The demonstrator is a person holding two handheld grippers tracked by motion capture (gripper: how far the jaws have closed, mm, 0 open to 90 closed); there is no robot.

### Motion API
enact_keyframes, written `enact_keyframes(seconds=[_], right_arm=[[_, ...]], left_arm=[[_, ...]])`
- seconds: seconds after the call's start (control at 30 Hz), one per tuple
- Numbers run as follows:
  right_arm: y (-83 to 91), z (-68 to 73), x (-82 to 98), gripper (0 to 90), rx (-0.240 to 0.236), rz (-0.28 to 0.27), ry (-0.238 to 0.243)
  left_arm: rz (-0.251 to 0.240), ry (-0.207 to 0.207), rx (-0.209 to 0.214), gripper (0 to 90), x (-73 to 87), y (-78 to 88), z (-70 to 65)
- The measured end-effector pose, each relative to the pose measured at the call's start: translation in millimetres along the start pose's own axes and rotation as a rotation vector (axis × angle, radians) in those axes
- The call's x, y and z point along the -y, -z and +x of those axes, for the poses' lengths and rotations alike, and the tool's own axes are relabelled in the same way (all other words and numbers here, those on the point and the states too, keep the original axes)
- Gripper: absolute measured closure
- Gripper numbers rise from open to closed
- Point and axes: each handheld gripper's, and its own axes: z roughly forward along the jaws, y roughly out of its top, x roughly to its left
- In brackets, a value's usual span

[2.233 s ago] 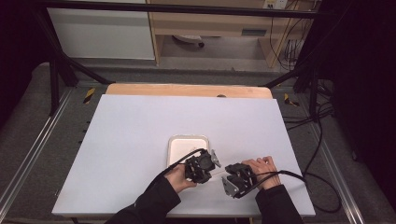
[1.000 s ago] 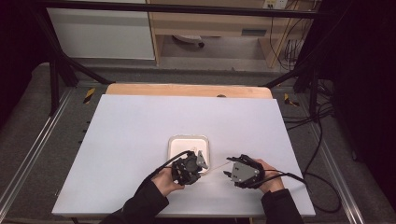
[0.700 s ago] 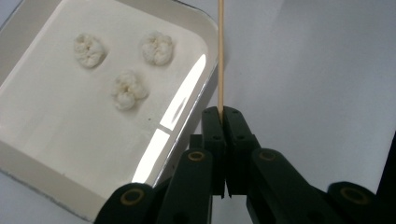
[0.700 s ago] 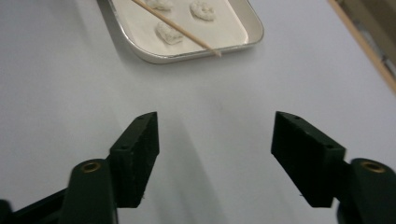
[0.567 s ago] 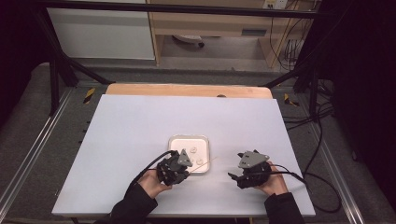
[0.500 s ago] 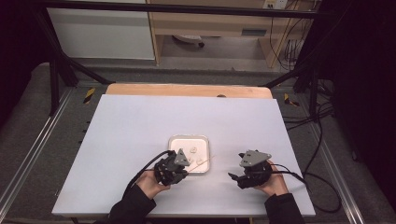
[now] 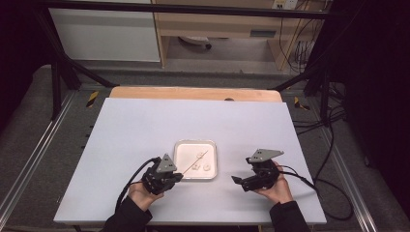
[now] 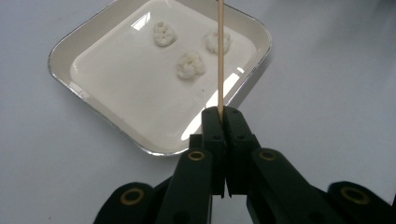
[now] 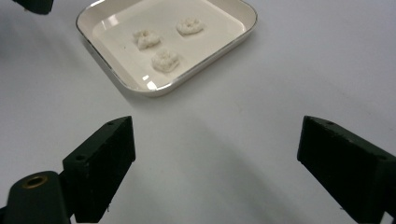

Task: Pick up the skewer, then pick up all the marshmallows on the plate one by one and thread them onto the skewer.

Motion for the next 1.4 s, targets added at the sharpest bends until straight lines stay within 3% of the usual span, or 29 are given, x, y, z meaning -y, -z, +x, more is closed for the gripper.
enact_keyframes(seconds=[0.17, 0.43, 0.53, 0.7, 1.07, 1.3, 1.4], right_arm=[[-8.8, 3.3, -8.0, 9.3, -0.005, -0.015, 0.002], [-24.3, 12.2, -24.3, 6.4, 0.005, 0.002, 0.007], [-30.3, 14.4, -29.6, 6.3, -0.003, -0.017, 0.004], [-43.4, 19.6, -38.7, 5.4, -0.009, -0.004, 0.003], [-63.5, 30.5, -51.9, 5.3, -0.007, 0.012, 0.023], [-75.5, 35.2, -57.9, 7.8, 0.009, 0.026, 0.033], [-81.1, 37.0, -57.9, 13.8, 0.006, 0.032, 0.040]], left_arm=[[-0.032, 0.028, -0.009, 88.4, 6.6, 4.6, 3.6], [-0.061, 0.033, -0.025, 88.4, 15.6, 6.6, 6.1], [-0.074, 0.047, -0.024, 88.4, 19.0, 8.5, 8.3], [-0.087, 0.073, -0.010, 88.4, 23.3, 9.6, 12.0], [-0.101, 0.082, -0.001, 88.4, 26.4, 11.2, 12.1], [-0.100, 0.085, -0.005, 88.4, 26.6, 10.5, 11.8], [-0.104, 0.089, -0.003, 88.4, 25.9, 10.4, 11.5]])
